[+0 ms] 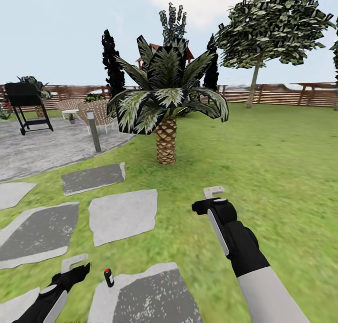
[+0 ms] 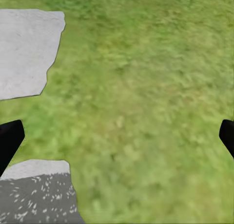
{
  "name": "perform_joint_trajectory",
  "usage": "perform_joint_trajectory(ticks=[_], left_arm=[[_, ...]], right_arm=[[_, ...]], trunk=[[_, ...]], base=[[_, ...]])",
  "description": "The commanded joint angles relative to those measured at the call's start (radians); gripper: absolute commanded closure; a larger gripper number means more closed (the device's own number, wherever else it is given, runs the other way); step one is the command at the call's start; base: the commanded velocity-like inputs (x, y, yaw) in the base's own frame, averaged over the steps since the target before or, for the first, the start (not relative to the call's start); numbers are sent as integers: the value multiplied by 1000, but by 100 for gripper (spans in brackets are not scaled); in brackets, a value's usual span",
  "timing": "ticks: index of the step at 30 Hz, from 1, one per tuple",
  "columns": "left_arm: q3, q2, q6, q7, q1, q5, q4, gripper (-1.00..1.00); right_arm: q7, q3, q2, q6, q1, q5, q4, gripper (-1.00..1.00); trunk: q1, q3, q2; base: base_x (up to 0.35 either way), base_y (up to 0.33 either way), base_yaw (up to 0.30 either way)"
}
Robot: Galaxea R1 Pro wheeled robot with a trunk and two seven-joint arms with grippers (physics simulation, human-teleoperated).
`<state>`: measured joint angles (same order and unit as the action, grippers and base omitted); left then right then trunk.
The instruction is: Pick up the pesticide atomizer in the garden and spray insectifuge to fully cover both potted plants in the garden.
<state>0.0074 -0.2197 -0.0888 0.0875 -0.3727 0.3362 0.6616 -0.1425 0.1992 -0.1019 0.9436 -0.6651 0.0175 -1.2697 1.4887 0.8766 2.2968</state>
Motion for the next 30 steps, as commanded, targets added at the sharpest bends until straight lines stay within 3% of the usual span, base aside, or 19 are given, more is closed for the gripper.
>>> perform_joint_trajectory(ticks=[1, 6, 13, 24, 27, 30], left_arm=[[0, 0, 9, -1, 0, 0, -2, -100], [-1, 14, 23, -2, 0, -3, -5, -100], [-3, 17, 24, -7, 0, -3, -5, -100], [-7, 20, 25, -11, 0, 8, 2, -100], [-17, 21, 39, -9, 0, -8, 16, -100], [-26, 22, 112, -8, 0, -36, 15, -100]], right_arm=[[0, 1, 1, 0, 0, 0, 0, -100], [0, 3, 1, 0, 0, -1, 1, -100], [-1, 3, 4, 0, 0, 1, 1, -100], [-2, 3, 4, -2, 1, 1, -2, -100], [-2, 3, 4, -2, 1, 1, -4, -100], [-3, 3, 5, -2, 1, 2, -6, -100]], trunk=[[0, 0, 0], [0, 0, 0], [0, 0, 0], [0, 0, 0], [0, 0, 0], [0, 0, 0]], base=[[197, -6, 271], [281, -49, 248], [272, 186, 28], [112, 122, -254], [4, 4, -241], [1, 1, -80]])
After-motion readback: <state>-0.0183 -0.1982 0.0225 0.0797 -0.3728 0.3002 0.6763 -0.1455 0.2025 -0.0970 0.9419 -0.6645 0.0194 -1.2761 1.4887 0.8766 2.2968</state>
